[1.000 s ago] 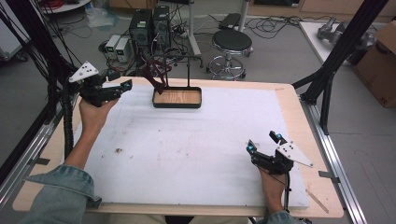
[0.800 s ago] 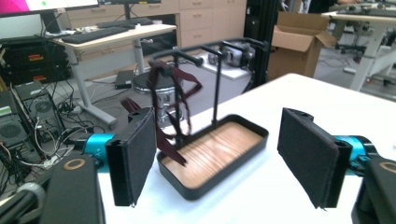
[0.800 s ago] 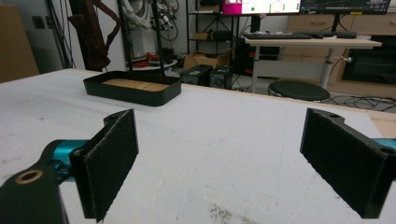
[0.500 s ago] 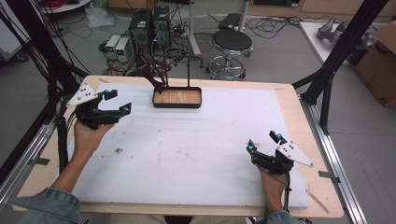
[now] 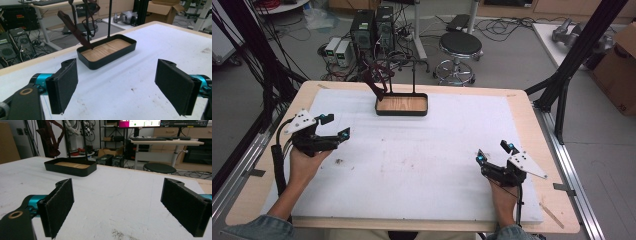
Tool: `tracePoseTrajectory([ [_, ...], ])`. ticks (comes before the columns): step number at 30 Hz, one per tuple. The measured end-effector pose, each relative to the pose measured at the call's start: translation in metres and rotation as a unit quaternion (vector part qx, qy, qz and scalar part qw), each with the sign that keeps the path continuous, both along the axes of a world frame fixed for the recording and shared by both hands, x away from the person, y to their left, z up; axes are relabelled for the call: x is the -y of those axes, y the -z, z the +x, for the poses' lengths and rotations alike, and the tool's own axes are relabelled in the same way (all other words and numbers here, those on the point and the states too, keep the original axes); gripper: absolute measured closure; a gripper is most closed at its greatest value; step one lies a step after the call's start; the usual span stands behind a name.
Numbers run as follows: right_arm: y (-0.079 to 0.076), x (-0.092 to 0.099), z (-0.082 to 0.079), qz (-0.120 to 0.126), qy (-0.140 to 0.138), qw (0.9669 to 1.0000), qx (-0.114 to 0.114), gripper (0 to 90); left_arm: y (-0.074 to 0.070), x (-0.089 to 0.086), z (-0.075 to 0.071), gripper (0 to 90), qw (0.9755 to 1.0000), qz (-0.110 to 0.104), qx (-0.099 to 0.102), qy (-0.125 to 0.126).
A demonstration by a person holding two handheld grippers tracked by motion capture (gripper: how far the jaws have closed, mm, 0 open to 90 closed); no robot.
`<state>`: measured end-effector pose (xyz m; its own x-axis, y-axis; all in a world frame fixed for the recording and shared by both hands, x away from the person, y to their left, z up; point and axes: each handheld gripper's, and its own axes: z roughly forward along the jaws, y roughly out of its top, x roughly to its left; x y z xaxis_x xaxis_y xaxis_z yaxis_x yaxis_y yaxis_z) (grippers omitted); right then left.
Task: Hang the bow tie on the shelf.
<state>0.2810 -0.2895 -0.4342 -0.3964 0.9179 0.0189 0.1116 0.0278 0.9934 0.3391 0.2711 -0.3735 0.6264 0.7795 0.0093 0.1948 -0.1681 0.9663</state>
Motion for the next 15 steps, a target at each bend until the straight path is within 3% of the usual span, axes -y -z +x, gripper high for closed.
tracePoseTrajectory([
  [15,0.002,0.000,0.003,-0.002,-0.001,0.9999,-0.010,10.5,0.031,0.002,-0.030,18.0,0.9994,0.031,-0.015,0.000],
])
